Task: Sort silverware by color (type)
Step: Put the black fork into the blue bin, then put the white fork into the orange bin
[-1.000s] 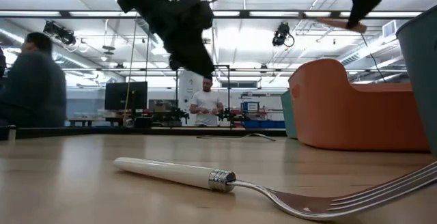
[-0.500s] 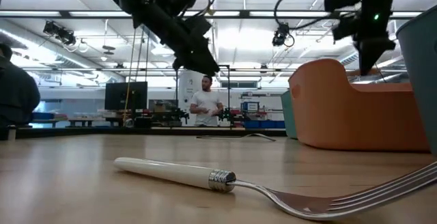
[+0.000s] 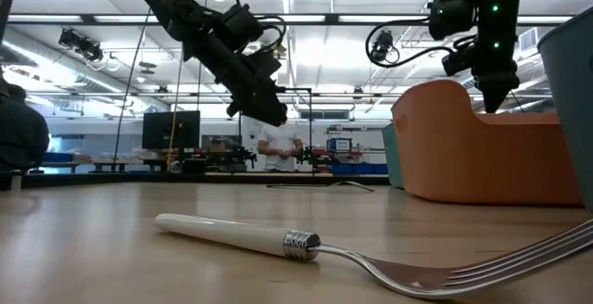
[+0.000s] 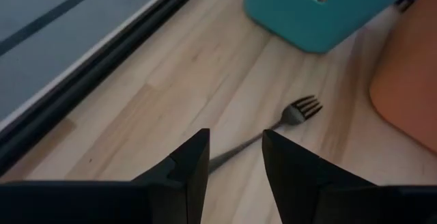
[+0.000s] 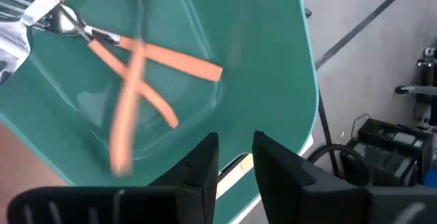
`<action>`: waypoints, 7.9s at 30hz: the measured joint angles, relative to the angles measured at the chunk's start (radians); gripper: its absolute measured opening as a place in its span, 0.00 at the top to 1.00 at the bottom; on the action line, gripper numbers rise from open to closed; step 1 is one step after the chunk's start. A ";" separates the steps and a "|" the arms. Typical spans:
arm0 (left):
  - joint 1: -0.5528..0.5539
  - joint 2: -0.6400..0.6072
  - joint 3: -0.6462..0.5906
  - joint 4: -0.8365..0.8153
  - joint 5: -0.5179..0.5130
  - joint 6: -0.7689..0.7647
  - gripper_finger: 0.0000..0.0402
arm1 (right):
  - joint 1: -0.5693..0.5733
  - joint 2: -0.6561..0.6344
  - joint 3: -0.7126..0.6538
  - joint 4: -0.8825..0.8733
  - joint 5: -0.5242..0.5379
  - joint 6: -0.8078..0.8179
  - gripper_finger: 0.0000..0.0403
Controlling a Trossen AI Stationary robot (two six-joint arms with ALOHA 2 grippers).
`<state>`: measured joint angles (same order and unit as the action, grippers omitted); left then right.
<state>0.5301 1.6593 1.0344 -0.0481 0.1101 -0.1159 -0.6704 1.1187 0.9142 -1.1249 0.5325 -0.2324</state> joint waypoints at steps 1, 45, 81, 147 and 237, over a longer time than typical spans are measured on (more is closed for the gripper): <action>0.001 0.004 0.000 0.007 0.000 -0.001 0.64 | 0.000 -0.002 0.001 0.000 0.000 0.010 0.76; -0.005 -0.352 0.001 -0.069 0.101 -0.187 0.65 | 0.174 0.622 0.528 0.545 -0.649 0.252 0.76; 0.006 -0.359 0.001 -0.068 0.100 -0.156 0.65 | 0.270 1.015 0.715 0.311 -0.600 0.129 0.65; -0.054 -0.359 -0.001 -0.122 0.103 -0.182 0.65 | 0.186 0.146 0.792 -0.185 -0.429 0.160 0.98; -0.979 0.208 0.001 0.111 -0.058 0.076 0.65 | 1.298 0.344 0.173 0.156 -0.678 1.487 0.79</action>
<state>-0.4488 1.8676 1.0352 0.0632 0.0517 -0.0399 0.6273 1.4631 1.0870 -0.9684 -0.1455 1.2548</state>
